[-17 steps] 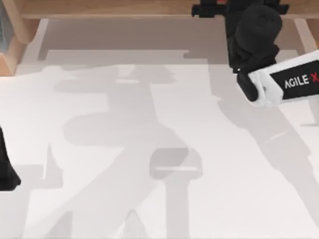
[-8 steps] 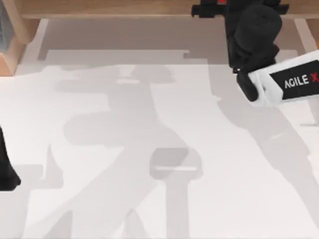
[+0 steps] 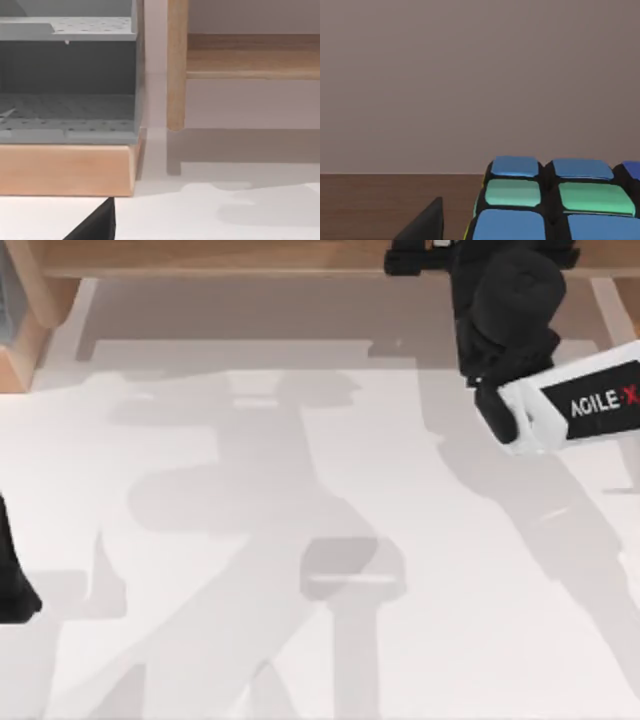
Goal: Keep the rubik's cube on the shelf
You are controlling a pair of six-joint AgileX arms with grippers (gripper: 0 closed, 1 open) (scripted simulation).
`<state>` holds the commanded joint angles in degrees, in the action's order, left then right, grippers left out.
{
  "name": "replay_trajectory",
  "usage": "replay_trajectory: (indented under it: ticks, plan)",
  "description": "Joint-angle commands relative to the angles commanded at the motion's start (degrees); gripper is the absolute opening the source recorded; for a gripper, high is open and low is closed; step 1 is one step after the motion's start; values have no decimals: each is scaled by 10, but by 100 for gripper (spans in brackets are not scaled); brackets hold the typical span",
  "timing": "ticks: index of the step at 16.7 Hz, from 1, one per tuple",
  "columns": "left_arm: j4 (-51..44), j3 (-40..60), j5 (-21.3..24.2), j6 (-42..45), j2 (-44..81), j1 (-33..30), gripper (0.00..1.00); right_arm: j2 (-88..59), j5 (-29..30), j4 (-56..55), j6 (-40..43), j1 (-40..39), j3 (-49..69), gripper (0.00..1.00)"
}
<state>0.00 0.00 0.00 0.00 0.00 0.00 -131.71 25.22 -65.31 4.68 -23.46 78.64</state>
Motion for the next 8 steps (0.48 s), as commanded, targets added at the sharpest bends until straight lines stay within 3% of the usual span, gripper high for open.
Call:
replay_trajectory:
  ticks: [8]
  plan:
    - [0,0,0,0,0,0,100,21,-28,-12,19,11,-36,100]
